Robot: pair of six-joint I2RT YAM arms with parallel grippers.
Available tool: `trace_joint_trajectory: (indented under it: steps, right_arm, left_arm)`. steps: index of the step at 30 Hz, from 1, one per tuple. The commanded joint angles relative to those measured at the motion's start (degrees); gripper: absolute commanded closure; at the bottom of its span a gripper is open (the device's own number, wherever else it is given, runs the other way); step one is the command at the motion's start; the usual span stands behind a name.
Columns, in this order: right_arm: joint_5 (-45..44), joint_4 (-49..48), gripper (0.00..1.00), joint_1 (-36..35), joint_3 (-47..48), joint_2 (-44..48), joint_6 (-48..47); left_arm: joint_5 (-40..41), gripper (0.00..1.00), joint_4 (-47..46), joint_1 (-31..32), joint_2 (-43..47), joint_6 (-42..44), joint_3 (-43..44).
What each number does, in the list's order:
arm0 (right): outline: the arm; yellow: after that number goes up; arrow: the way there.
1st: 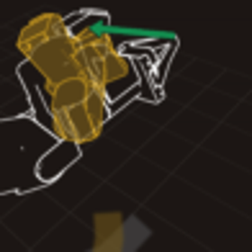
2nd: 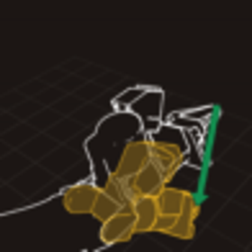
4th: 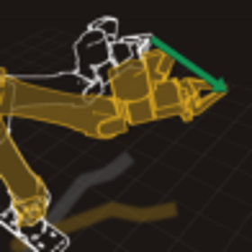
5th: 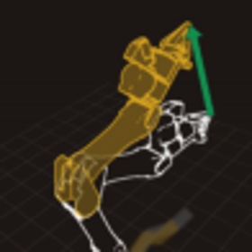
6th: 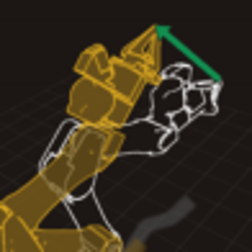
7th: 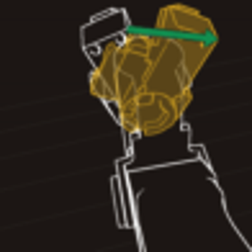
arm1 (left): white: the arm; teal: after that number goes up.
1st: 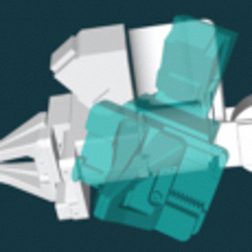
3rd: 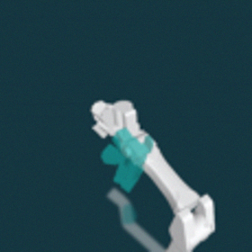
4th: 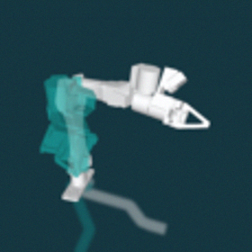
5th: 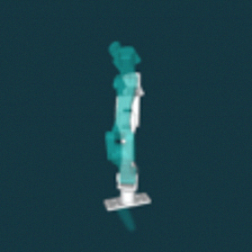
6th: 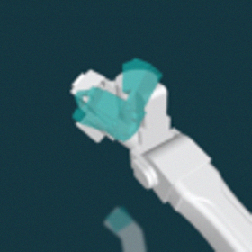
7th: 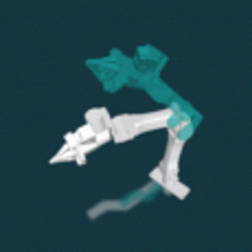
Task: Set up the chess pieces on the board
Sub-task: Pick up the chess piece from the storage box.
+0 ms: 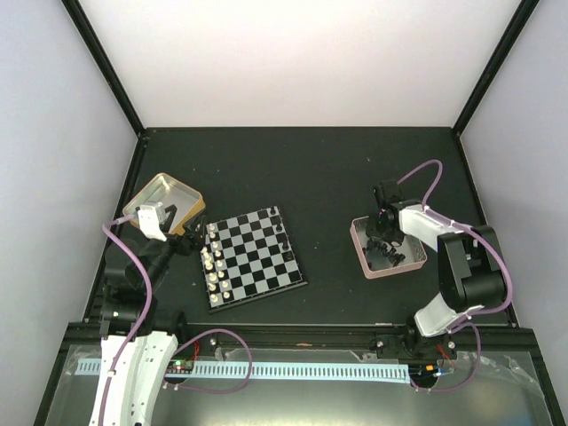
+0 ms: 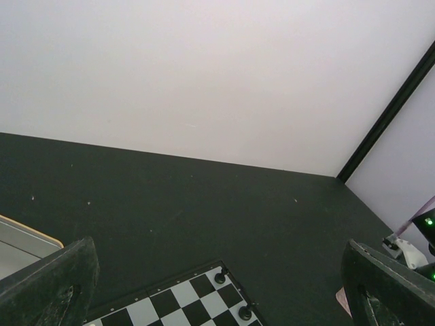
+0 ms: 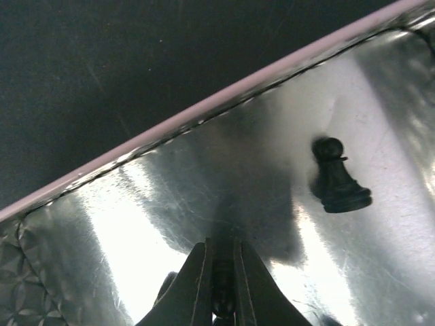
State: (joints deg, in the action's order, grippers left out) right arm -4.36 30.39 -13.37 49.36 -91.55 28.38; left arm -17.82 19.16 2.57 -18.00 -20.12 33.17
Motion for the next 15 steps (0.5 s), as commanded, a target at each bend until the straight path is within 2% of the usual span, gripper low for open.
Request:
trace_joint_trajectory:
  steps: [1,8,15]
  right_arm:
    - [-4.2,1.2,0.96,-0.3,0.2,2.7,0.1]
    - [-3.8,6.6,0.96,-7.3,6.1,6.4,1.3]
    - [-2.8,9.3,0.96,-22.3,15.2,3.4,4.6]
  left_arm:
    - [0.1,0.01,-1.1,-0.5,0.0,0.7,0.8]
    - [0.0,0.01,-1.1,-0.6,-0.1,0.6,0.8]
    - [-0.1,0.01,-1.1,-0.6,0.0,0.6,0.8]
